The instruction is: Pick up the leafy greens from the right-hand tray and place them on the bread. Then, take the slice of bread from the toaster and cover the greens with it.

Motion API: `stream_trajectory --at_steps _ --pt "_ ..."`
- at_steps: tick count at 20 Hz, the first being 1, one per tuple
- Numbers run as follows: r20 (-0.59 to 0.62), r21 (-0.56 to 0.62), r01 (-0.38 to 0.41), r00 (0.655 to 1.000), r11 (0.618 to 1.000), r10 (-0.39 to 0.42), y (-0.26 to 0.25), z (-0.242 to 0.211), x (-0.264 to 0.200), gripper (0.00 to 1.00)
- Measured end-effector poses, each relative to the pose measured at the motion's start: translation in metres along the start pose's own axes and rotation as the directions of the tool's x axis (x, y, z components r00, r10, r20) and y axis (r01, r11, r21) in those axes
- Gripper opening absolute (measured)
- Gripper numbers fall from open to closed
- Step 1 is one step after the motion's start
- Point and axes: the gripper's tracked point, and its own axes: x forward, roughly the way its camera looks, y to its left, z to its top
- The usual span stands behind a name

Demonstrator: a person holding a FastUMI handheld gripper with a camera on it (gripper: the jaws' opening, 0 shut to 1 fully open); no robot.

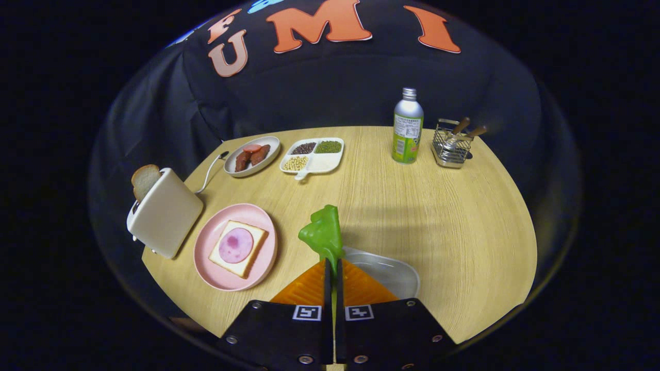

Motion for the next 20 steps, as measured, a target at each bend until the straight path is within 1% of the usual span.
stream_trajectory --at_steps 3,8,11,13,16,20 --pt "0.02 -0.032 -0.047 0.999 0.998 0.048 0.029 0.01 -0.002 0.02" --pt "0.041 -0.072 -0.133 0.99 0.988 0.137 0.077 0.019 0.01 0.02" --pt "0.045 -0.09 -0.154 0.986 0.984 0.158 0.097 0.025 0.017 0.02" --pt "0.046 -0.106 -0.153 0.986 0.982 0.159 0.107 0.028 0.025 0.02" --pt "0.016 -0.119 -0.175 0.984 0.977 0.178 0.124 0.023 0.039 0.02" --pt "-0.017 -0.138 -0.183 0.983 0.973 0.182 0.139 0.017 0.055 0.02"
